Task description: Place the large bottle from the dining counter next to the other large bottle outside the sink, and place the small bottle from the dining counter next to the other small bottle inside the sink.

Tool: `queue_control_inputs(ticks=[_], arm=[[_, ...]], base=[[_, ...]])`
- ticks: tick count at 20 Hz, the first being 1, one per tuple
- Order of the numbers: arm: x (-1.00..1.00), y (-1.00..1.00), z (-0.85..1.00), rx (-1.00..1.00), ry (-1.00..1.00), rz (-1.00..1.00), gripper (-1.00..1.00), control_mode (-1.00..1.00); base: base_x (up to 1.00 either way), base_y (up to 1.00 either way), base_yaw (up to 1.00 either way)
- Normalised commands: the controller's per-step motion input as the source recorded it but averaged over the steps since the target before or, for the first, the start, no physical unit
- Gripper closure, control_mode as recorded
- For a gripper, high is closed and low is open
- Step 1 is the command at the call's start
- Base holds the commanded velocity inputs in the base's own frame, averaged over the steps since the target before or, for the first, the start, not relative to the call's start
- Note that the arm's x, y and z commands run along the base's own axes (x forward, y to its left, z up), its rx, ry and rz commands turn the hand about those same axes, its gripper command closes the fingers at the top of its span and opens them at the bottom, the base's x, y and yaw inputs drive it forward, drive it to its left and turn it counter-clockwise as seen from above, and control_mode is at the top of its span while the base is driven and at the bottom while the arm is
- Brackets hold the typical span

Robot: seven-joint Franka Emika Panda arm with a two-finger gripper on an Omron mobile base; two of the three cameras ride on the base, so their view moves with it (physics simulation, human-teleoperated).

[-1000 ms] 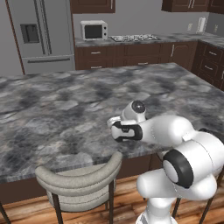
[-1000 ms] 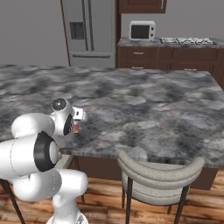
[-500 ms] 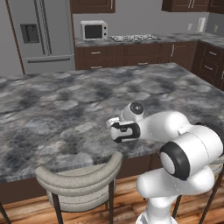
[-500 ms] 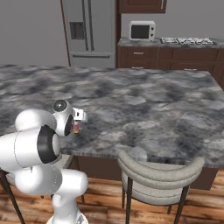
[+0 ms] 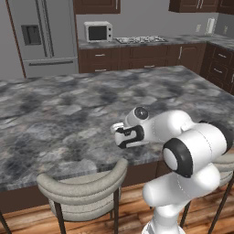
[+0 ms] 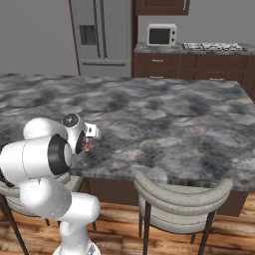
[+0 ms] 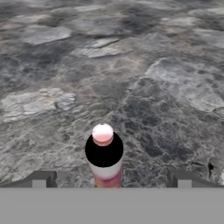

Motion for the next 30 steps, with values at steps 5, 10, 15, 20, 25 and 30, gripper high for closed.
queue_control_inputs(ticks=[5, 10, 15, 20, 25, 30], arm=[[0.11, 0.01, -0.07, 0.0, 0.0, 0.0, -1.0, -1.0], [0.05, 0.0, 0.0, 0.0, 0.0, 0.0, -1.0, -1.0], [0.09, 0.0, 0.0, 0.0, 0.0, 0.0, -1.0, -1.0], [0.11, 0.0, 0.0, 0.0, 0.0, 0.0, -1.0, -1.0], [0.11, 0.0, -0.01, 0.0, 0.0, 0.0, -1.0, -1.0], [0.09, 0.01, -0.04, 0.0, 0.0, 0.0, -1.0, -1.0]], base=[[0.0, 0.0, 0.0], [0.0, 0.0, 0.0], [0.0, 0.0, 0.0], [0.0, 0.0, 0.0], [0.0, 0.0, 0.0], [0.0, 0.0, 0.0]])
